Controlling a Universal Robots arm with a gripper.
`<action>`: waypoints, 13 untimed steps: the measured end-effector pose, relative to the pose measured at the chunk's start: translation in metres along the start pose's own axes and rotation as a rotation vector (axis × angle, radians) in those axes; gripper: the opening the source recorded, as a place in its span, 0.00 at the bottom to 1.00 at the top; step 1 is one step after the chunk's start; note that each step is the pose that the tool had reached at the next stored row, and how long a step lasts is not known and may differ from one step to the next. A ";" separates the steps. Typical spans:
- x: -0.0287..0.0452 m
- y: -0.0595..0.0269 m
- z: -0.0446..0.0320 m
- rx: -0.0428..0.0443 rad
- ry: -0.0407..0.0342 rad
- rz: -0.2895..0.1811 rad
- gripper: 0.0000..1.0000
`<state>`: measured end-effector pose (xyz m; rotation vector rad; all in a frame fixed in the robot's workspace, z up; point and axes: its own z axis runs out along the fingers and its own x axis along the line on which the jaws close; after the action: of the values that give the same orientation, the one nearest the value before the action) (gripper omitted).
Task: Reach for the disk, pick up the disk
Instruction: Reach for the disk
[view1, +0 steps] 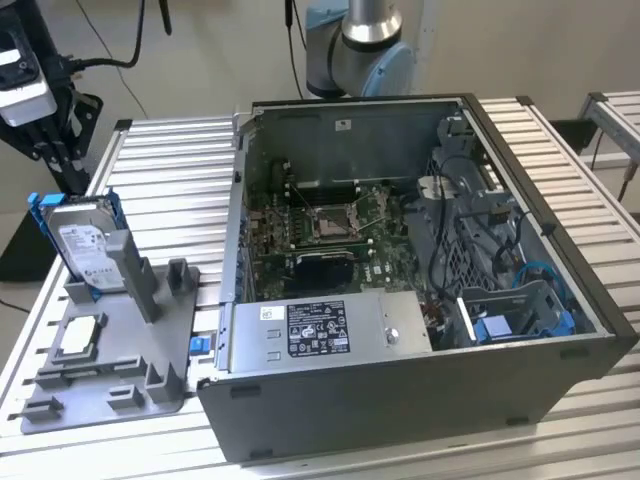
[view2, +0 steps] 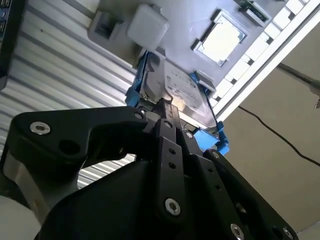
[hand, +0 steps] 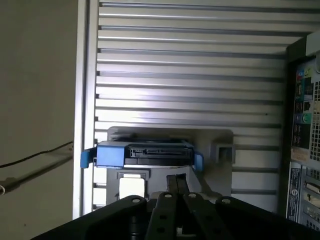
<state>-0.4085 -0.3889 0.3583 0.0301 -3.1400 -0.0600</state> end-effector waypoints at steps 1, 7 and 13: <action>0.0042 0.0024 0.0002 0.0001 0.0001 0.000 0.00; 0.0311 0.0092 0.0010 0.0000 0.0001 0.000 0.00; 0.0476 0.0104 0.0015 0.0000 0.0020 0.000 0.00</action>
<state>-0.4562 -0.3793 0.3572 0.0300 -3.1381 -0.0600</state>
